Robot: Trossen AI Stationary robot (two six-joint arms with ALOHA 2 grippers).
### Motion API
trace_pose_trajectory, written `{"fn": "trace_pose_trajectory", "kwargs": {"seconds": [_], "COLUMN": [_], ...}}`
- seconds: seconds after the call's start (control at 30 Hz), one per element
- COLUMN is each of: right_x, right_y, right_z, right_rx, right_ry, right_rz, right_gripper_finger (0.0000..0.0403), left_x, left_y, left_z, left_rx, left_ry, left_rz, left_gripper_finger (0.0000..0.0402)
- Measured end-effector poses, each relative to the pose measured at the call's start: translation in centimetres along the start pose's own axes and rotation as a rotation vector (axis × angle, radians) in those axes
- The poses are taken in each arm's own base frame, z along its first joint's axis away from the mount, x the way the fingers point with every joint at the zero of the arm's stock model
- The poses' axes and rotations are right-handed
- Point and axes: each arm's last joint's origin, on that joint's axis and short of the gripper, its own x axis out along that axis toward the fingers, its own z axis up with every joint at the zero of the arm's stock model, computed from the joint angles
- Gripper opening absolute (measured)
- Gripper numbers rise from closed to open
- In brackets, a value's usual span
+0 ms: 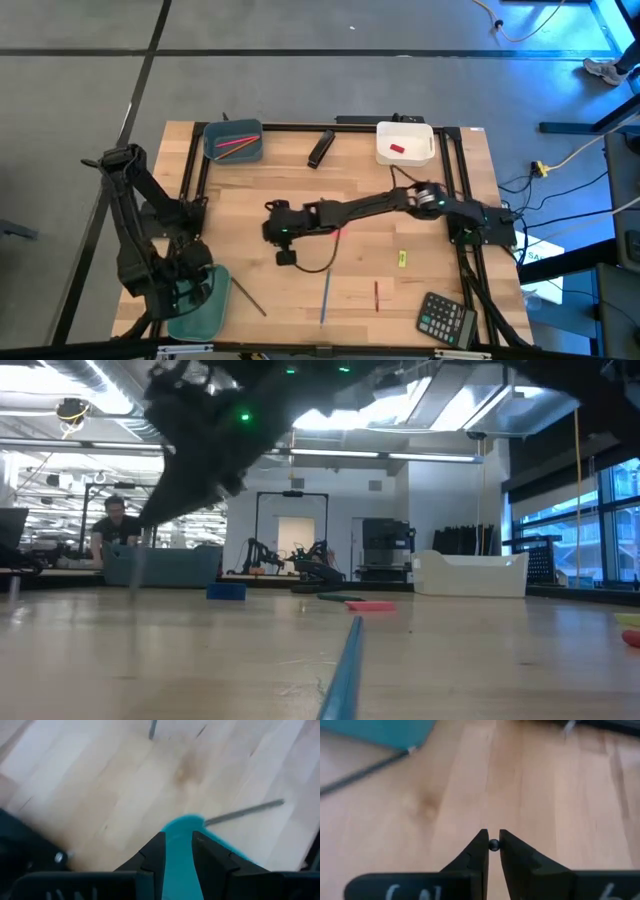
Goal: Sort crayons/erasers/pens/pencils in bins
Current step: Put the gray crayon into the green bin
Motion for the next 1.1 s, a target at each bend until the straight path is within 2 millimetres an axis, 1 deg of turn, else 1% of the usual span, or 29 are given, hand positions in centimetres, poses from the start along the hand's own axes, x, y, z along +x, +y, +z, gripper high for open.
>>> {"fn": "trace_pose_trajectory", "kwargs": {"seconds": [0.07, 0.1, 0.2, 0.27, 0.37, 0.43, 0.53, 0.7, 0.87, 1.0, 1.1], "right_x": [-1.2, -2.0, -4.0, -5.0, -6.0, -6.5, -6.8, -7.0, -7.5, -7.8, -7.8], "right_y": [0.2, 0.2, 0.3, 0.3, 0.4, 0.8, 1.6, 2.4, 3.1, 3.7, 3.9], "right_z": [-0.9, -1.2, -3.0, -4.4, -6.2, -6.9, -7.7, -7.5, -6.7, -6.4, -6.3], "right_rx": [0.033, 0.056, 0.126, 0.175, 0.238, 0.268, 0.287, 0.288, 0.263, 0.255, 0.249], "right_ry": [-0.059, -0.120, -0.237, -0.305, -0.383, -0.441, -0.485, -0.511, -0.607, -0.636, -0.643], "right_rz": [-0.007, -0.009, -0.010, -0.006, 0.004, 0.018, 0.043, 0.066, 0.081, 0.095, 0.101], "right_gripper_finger": [0.0048, 0.0049, 0.0050, 0.0050, 0.0050, 0.0050, 0.0050, 0.0051, 0.0051, 0.0051, 0.0051], "left_x": [-0.1, -0.1, 0.0, 0.1, 0.3, 0.5, 0.9, 1.6, 2.3, 3.8, 5.6], "left_y": [0.0, 0.0, -0.1, -0.2, -0.3, -0.4, -0.7, -1.6, -2.0, -1.5, -1.0], "left_z": [0.0, 0.1, 0.4, 0.8, 1.5, 2.0, 2.7, 3.9, 5.0, 4.8, 4.1], "left_rx": [0.007, 0.011, 0.037, 0.049, 0.077, 0.091, 0.112, 0.147, 0.216, 0.246, 0.269], "left_ry": [-0.057, -0.088, -0.167, -0.219, -0.299, -0.333, -0.353, -0.372, -0.369, -0.356, -0.318], "left_rz": [-0.019, -0.028, -0.043, -0.045, -0.039, -0.026, -0.013, -0.029, -0.011, 0.032, 0.034], "left_gripper_finger": [0.0087, 0.0087, 0.0087, 0.0087, 0.0087, 0.0091, 0.0105, 0.0132, 0.0153, 0.0165, 0.0169]}}
